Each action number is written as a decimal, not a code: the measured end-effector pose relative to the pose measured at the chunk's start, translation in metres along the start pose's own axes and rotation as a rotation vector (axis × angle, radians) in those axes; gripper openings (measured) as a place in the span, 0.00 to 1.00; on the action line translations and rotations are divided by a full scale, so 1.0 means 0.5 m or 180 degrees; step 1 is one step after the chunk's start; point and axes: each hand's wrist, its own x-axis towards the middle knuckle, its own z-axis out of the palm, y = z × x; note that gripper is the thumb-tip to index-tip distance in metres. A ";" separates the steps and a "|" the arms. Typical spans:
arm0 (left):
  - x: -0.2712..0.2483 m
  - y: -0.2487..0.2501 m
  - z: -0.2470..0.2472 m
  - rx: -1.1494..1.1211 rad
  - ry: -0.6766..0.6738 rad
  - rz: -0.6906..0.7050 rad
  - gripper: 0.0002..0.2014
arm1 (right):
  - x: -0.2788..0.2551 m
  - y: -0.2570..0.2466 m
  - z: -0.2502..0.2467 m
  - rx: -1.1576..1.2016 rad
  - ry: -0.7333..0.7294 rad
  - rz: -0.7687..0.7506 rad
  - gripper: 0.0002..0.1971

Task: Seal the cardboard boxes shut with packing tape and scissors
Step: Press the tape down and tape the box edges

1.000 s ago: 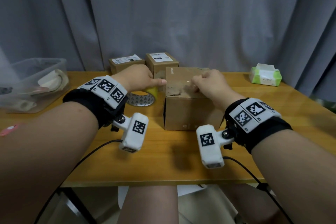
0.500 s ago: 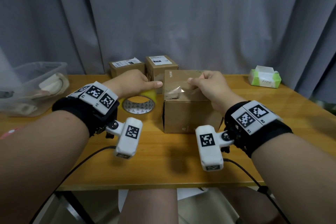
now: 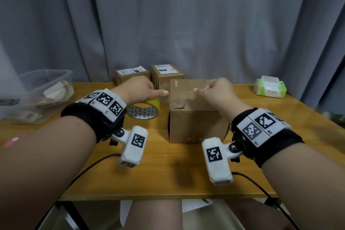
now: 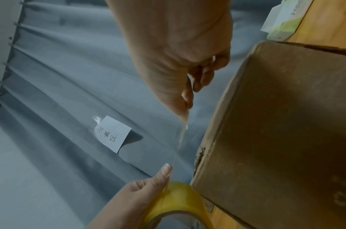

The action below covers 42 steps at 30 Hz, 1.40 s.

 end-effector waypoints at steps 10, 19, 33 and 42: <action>0.017 0.025 0.019 0.0445 -0.0275 -0.0038 0.29 | -0.005 0.025 0.016 -0.0786 -0.0032 0.0127 0.18; 0.017 0.031 0.029 0.0430 -0.0367 -0.0122 0.29 | 0.002 0.038 0.021 -0.1062 -0.0080 -0.0018 0.18; -0.026 0.078 0.059 -0.0286 -0.0229 0.0005 0.22 | -0.025 0.015 0.047 -0.1604 -0.0216 -0.1366 0.22; -0.028 0.051 0.102 -0.1103 -0.0080 -0.0025 0.24 | 0.004 0.012 0.082 -0.2304 -0.1348 -0.0302 0.28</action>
